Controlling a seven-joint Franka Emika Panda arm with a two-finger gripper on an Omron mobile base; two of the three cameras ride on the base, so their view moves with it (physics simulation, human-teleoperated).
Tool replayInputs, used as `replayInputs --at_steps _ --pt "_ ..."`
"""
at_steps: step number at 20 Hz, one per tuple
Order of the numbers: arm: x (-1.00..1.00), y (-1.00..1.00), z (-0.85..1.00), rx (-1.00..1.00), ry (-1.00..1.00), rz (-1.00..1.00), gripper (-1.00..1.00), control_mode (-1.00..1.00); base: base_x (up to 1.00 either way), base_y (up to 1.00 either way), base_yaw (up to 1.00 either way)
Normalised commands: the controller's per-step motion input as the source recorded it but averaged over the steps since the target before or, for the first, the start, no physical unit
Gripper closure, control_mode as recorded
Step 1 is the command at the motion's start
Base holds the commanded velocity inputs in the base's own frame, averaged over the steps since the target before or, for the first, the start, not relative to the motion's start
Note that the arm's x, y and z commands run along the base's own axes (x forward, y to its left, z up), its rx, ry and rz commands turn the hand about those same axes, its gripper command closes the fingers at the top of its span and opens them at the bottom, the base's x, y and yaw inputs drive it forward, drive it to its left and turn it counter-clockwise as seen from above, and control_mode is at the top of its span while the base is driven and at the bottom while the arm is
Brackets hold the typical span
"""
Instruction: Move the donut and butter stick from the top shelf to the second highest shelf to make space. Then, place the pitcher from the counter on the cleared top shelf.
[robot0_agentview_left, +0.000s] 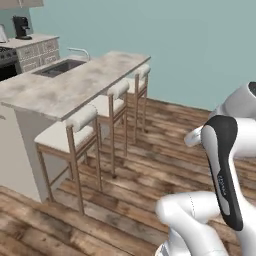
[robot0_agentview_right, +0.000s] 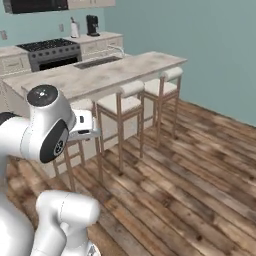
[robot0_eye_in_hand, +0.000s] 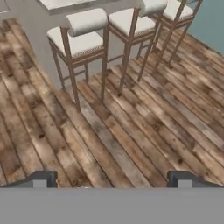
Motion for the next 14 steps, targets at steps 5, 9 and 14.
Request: replayInputs --at_steps 5,9,14 --pt "0.00 0.00 0.00 0.00 0.00 0.00 -1.00 1.00 0.32 0.03 0.86" --pt "0.00 0.00 0.00 0.00 0.00 0.00 -1.00 1.00 0.64 0.04 0.77" --pt "0.00 0.00 0.00 0.00 0.00 0.00 -1.00 1.00 0.98 0.00 0.65"
